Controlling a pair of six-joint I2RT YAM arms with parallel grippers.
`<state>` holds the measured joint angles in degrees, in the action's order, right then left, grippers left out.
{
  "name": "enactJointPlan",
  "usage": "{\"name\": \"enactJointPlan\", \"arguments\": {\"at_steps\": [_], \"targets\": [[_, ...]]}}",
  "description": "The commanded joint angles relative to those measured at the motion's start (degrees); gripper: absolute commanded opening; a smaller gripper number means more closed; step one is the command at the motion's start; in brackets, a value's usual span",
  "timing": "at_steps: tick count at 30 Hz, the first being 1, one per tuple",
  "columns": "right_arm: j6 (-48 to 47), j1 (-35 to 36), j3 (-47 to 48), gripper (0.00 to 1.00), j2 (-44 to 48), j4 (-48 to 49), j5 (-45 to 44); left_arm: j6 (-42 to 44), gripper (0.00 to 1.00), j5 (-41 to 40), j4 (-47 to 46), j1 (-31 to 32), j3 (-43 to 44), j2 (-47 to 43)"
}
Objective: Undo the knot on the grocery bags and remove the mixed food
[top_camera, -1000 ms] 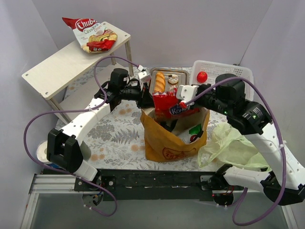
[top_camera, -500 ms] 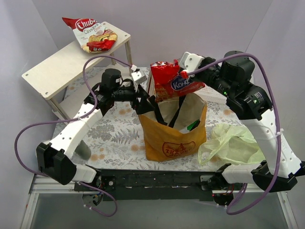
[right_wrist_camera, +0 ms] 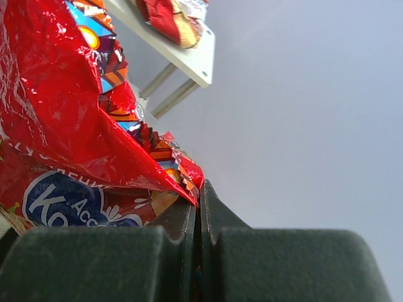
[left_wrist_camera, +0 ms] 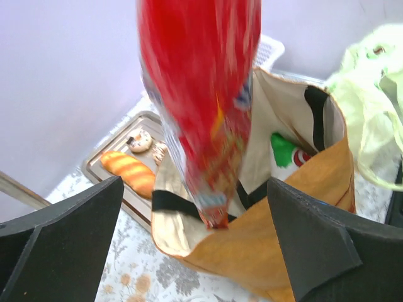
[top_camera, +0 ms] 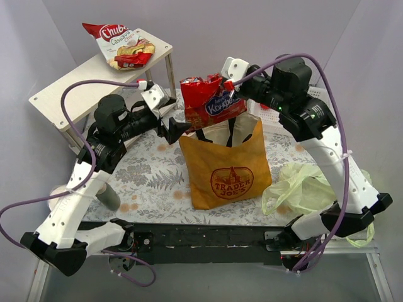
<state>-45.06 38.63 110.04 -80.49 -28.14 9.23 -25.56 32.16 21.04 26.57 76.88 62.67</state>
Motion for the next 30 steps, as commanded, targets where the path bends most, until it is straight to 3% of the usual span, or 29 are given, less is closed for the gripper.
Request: {"name": "enactJointPlan", "arguments": {"at_steps": [1,10,14,15,21,24,25,28,30], "targets": [[4.36,0.74,4.92,0.01,-0.45,14.16,4.74,-1.86,0.98,-3.70,-4.60,-0.29,2.13,-0.36],[7.79,3.55,5.28,0.01,-3.62,14.78,7.11,-4.15,0.97,-0.44,-9.35,-0.29,1.78,2.01],[8.84,4.26,3.96,0.01,-3.27,15.40,7.03,-0.38,0.75,2.37,-7.07,-0.29,2.92,3.68],[8.93,4.26,3.87,0.01,-3.27,15.57,6.85,0.07,0.65,2.47,-6.19,-0.29,2.92,3.86],[8.41,4.35,0.10,0.01,-1.69,15.75,4.92,-0.28,0.38,2.91,-5.74,-0.29,2.57,3.07],[9.98,4.35,-2.19,0.25,-0.29,17.32,1.59,-0.89,0.02,-0.67,-6.01,-0.29,2.48,2.63],[10.08,4.35,-3.42,0.44,0.50,18.37,-0.51,-1.07,0.00,-2.79,-6.18,-0.29,2.22,2.19],[8.86,4.26,-5.00,0.62,1.99,19.35,-4.82,0.07,0.00,-10.32,-6.54,-0.38,2.48,1.75],[7.36,4.26,-6.41,0.65,3.05,21.10,-6.94,0.60,0.00,-13.95,-7.06,-0.55,2.13,1.22]]}}
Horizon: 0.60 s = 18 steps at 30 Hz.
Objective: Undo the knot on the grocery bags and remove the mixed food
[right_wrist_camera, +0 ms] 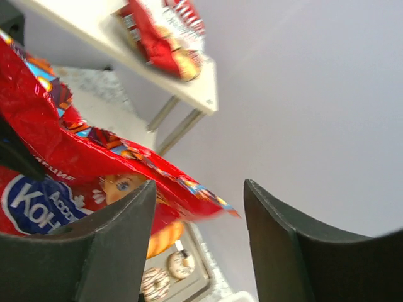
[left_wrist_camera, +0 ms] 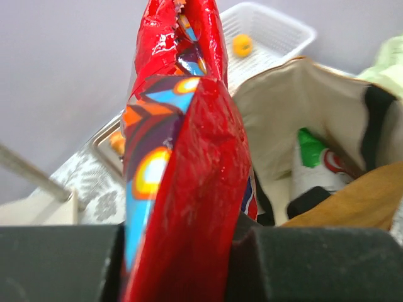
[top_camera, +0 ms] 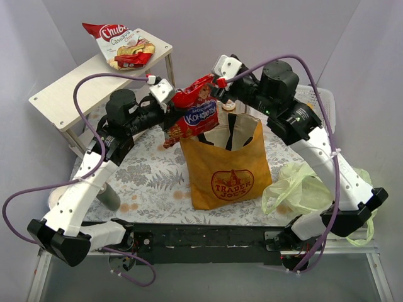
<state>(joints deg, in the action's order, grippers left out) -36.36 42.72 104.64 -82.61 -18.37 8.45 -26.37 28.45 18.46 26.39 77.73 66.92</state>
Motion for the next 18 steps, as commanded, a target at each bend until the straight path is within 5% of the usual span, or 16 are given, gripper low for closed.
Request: {"name": "enactJointPlan", "arguments": {"at_steps": [1,18], "targets": [[-3.26,0.17,-1.71,0.66,6.13,11.95,-7.99,1.58,0.00,-13.21,-4.57,-0.46,1.02,-3.19],[-5.04,0.08,-5.41,0.67,7.99,5.10,-2.65,9.85,0.00,-30.99,-18.10,-1.34,-18.48,-6.62]]}}
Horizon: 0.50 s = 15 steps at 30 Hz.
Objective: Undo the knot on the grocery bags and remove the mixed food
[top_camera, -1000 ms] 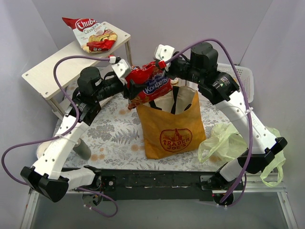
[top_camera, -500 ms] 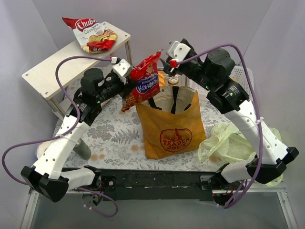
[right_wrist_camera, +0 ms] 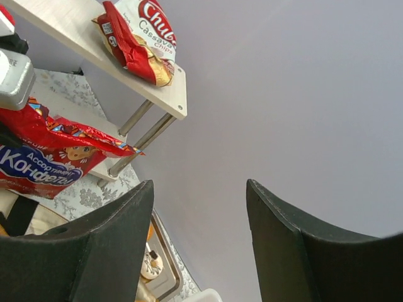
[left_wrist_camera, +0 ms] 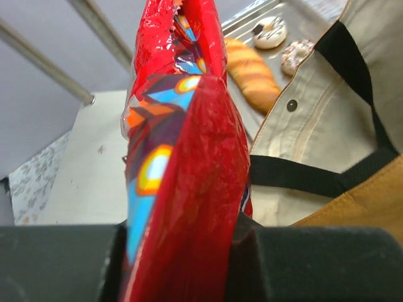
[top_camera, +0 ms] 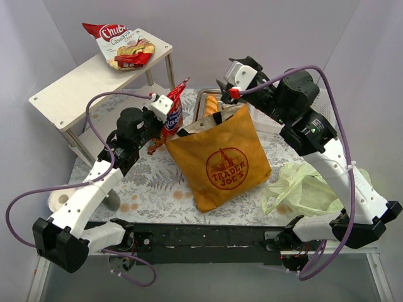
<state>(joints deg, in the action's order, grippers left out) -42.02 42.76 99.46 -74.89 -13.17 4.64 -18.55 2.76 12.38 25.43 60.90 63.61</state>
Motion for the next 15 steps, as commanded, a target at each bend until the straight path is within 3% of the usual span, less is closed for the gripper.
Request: {"name": "enactJointPlan", "arguments": {"at_steps": [1,6,15], "targets": [[0.62,0.04,-0.23,0.67,0.19,-0.45,1.24,2.11,0.00,-5.31,-15.86,-0.38,-2.10,-2.97],[0.97,0.04,-0.93,0.67,0.18,-1.25,1.51,1.93,0.00,-4.61,-18.61,-1.26,-2.54,0.45],[0.10,0.04,-4.18,0.66,2.20,-3.44,0.81,7.73,0.00,-4.08,-35.75,-3.63,-9.40,5.72]]}}
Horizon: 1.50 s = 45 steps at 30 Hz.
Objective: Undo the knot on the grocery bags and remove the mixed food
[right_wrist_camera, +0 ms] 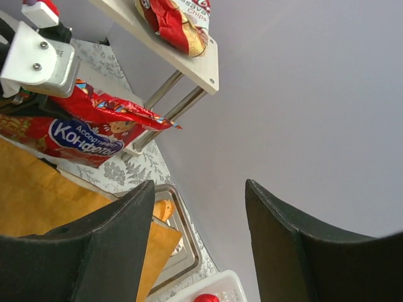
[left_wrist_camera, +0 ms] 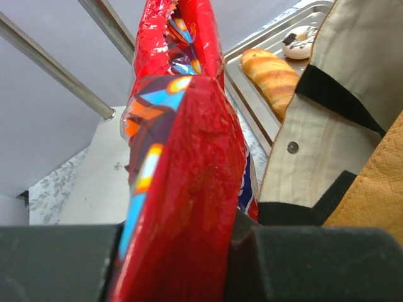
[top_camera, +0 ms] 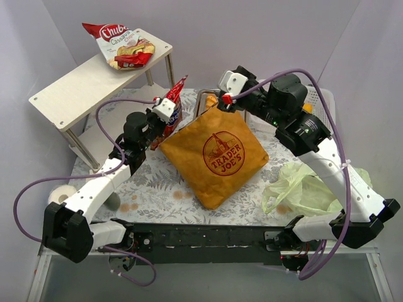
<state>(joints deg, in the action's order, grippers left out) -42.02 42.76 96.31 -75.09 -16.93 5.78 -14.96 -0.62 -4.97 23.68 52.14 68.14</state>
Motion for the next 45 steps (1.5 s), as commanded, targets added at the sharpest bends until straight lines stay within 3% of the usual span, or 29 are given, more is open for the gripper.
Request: {"name": "enactJointPlan", "arguments": {"at_steps": [1,5,8,12,17,21,24,28,29,30,31,34,38,45], "targets": [[0.18,0.04,-1.30,0.66,2.58,0.06,-0.51,3.98,0.00,-0.09,-21.36,-2.67,-1.07,2.16],[0.10,-0.05,-2.09,0.66,3.28,-1.79,-0.68,1.44,0.00,-1.05,-27.98,-7.75,-0.55,7.96],[-0.08,0.04,-2.27,0.66,3.63,-2.93,-0.95,-1.99,0.00,4.10,-29.12,-11.36,1.56,12.27],[-0.34,0.04,-2.97,0.66,3.99,-3.37,-1.39,-1.13,0.00,9.75,-34.83,-13.31,-0.02,15.44],[-0.43,0.04,-4.29,0.66,4.16,-3.46,-1.65,0.54,0.00,11.00,-38.62,-14.10,0.68,20.44],[-0.43,-0.05,-4.99,0.66,4.16,-3.37,-1.91,8.61,0.00,2.22,-40.81,-14.19,1.04,26.67],[-0.08,0.04,-5.69,0.66,4.34,-3.64,-1.65,17.22,0.00,-6.83,-49.32,-14.54,0.42,32.90],[0.54,-0.05,-7.10,0.66,4.86,-3.73,-1.12,16.64,0.02,-12.21,-48.57,-16.30,4.28,36.45],[0.71,-0.05,-7.36,0.66,4.95,-3.81,-1.04,17.07,0.14,-12.73,-48.12,-16.65,4.90,37.06],[0.62,0.04,-7.72,0.66,5.21,-3.90,-0.95,17.77,0.38,-12.82,-48.03,-16.82,5.34,37.50],[0.62,0.04,-7.89,0.66,5.30,-3.99,-1.03,18.47,0.55,-12.74,-48.72,-16.83,5.43,38.11],[0.62,0.04,-8.33,0.66,5.39,-3.81,-1.39,19.09,0.81,-12.74,-48.73,-17.00,5.78,38.04],[0.71,0.04,-8.86,0.66,5.57,-3.38,-1.30,16.99,0.97,-13.18,-47.59,-16.91,5.69,36.20],[0.80,0.04,-10.53,0.66,6.09,-3.11,-1.12,12.96,0.98,-11.60,-43.13,-16.39,1.04,28.12]]}}
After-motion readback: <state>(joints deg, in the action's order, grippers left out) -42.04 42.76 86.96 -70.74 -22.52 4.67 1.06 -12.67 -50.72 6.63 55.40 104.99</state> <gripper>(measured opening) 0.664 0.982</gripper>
